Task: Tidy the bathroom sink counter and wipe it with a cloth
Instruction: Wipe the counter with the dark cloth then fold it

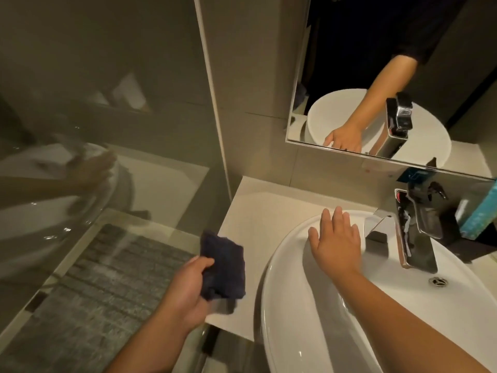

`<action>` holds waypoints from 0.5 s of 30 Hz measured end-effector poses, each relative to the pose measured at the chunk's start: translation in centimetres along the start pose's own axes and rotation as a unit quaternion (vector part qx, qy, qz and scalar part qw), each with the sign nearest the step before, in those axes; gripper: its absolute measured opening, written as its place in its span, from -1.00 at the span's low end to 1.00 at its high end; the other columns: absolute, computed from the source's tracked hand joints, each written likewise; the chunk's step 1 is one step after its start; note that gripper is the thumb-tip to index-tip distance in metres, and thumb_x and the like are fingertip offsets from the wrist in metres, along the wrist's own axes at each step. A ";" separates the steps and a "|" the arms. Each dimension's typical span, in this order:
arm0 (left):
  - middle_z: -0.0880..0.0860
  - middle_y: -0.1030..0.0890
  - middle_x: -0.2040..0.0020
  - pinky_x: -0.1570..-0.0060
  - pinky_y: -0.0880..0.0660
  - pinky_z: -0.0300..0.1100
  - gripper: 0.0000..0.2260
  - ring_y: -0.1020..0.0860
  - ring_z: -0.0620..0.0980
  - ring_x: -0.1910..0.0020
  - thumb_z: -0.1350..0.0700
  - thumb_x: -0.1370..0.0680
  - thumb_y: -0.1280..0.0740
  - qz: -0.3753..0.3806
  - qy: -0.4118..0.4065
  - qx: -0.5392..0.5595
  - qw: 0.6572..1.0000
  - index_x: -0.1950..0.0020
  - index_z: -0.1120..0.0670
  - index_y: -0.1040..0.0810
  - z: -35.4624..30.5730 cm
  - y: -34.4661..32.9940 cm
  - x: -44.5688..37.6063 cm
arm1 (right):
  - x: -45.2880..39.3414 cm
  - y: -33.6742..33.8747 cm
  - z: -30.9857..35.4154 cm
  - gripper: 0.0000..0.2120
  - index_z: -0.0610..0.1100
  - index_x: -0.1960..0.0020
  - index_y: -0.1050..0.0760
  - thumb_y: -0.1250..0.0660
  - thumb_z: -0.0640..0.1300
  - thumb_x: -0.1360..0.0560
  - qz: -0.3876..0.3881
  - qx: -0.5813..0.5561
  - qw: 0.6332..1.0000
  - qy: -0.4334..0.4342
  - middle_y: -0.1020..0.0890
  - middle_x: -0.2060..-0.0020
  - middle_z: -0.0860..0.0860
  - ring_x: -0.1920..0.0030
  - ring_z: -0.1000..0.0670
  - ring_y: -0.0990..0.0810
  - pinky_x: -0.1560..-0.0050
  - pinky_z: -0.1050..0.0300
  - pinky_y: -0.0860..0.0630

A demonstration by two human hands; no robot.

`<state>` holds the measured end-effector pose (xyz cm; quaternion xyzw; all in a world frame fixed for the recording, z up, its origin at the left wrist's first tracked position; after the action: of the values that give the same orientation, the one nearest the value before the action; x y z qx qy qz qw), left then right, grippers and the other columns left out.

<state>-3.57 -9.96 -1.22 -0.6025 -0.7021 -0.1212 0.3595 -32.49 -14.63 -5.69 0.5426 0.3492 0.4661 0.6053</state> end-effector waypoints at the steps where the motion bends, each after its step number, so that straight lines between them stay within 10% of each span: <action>1: 0.18 -0.67 0.10 0.23 -0.51 -0.09 -0.79 -0.63 0.10 0.16 0.27 -0.56 -0.16 -0.017 -0.061 -0.012 0.998 -0.07 0.16 -0.57 -1.8 -1.4 -1.6 | 0.0 0.0 0.0 -0.35 -0.13 -0.50 -0.17 0.14 0.17 -0.52 -0.002 0.001 1.000 0.000 -0.20 -0.51 -0.21 -0.51 -0.24 -0.13 -0.45 -0.21 -0.11; 8: 0.18 -0.58 -0.06 0.04 -0.46 -0.09 -0.65 -0.55 0.15 0.02 0.28 -0.56 -0.13 0.004 -0.363 -0.383 0.849 -0.30 0.05 -0.43 -7.4 -13.1 -13.9 | -0.4 -0.7 0.1 -0.38 -0.13 -0.47 -0.25 0.10 0.15 -0.53 -0.018 0.020 1.000 -0.011 -0.27 -0.49 -0.19 -0.49 -0.22 -0.22 -0.44 -0.21 -0.20; 12: 0.07 -0.21 -0.54 -0.43 -0.10 -0.15 -0.48 -0.16 0.05 -0.51 0.33 -0.57 -0.14 0.186 -0.396 -0.708 0.554 -0.52 0.08 -0.15 -2.1 -18.4 -20.2 | -0.6 -0.8 0.2 -0.37 -0.12 -0.47 -0.27 0.15 0.17 -0.54 -0.029 0.038 0.999 -0.017 -0.28 -0.49 -0.17 -0.49 -0.20 -0.24 -0.44 -0.19 -0.19; 15: 0.03 -0.07 -0.58 -0.48 0.03 -0.09 -0.42 -0.05 0.02 -0.54 0.34 -0.56 -0.16 0.259 -0.395 -0.767 0.433 -0.54 0.03 -0.10 0.3 -20.5 -22.6 | -0.8 -1.1 0.2 -0.37 -0.14 -0.44 -0.32 0.16 0.17 -0.55 -0.043 0.044 0.998 -0.018 -0.33 -0.46 -0.19 -0.46 -0.21 -0.29 -0.44 -0.15 -0.16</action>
<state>-22.43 -31.96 -10.77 -0.7669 -0.1972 -0.2599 -0.5526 -32.35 -15.44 -6.80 0.5616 0.3815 0.4136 0.6066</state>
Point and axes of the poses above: each hand's wrist, its own x-axis away from the middle knuckle, its own y-axis out of the back of the hand, z = x × y, the point moved 3 cm from there along -x, towards the middle knuckle
